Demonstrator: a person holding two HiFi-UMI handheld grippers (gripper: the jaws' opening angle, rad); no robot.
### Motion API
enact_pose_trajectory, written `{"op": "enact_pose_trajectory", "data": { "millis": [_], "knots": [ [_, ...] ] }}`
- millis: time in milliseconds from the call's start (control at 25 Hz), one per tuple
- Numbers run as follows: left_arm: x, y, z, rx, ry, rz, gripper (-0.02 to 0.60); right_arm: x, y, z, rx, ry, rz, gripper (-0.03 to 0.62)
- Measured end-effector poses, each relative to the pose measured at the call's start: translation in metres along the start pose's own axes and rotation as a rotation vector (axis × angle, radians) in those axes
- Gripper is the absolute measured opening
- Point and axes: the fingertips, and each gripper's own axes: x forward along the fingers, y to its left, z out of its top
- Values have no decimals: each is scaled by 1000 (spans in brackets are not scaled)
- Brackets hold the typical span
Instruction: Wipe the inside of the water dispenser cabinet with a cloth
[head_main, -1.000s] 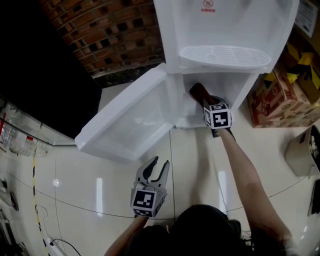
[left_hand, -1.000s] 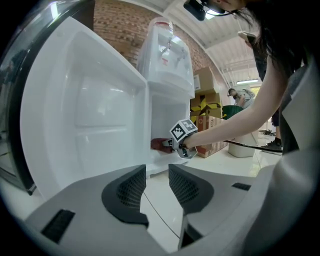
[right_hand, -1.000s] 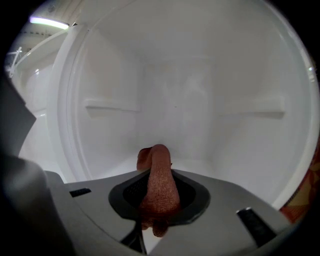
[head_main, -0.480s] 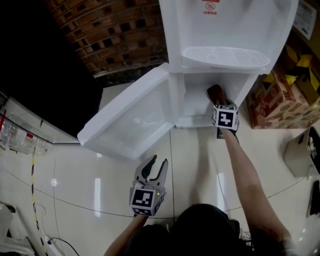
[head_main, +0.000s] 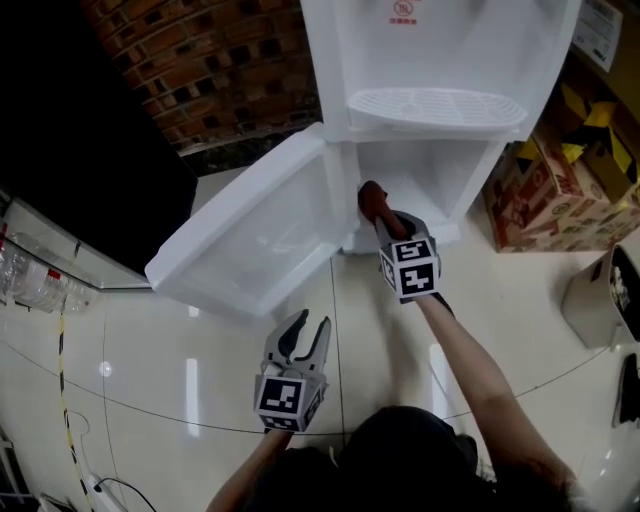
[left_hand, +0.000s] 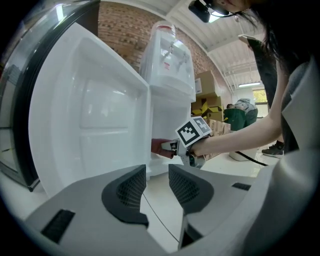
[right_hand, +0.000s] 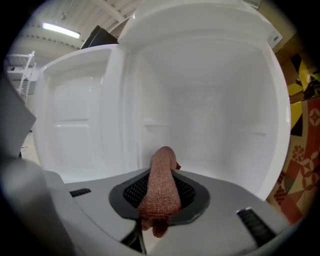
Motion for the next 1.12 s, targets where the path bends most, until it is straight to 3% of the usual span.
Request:
{"op": "enact_pose_trajectory", "data": {
  "millis": [200, 760, 1120],
  "knots": [
    [-7, 0, 3, -13, -2, 15, 121, 9, 28, -19, -5, 35, 29, 83],
    [-8, -2, 1, -21, -4, 13, 121, -39, -135, -58, 140, 112, -308, 83],
    [-10, 0, -2, 0, 5, 12, 121, -54, -154, -82, 155, 135, -339, 83]
  ]
}}
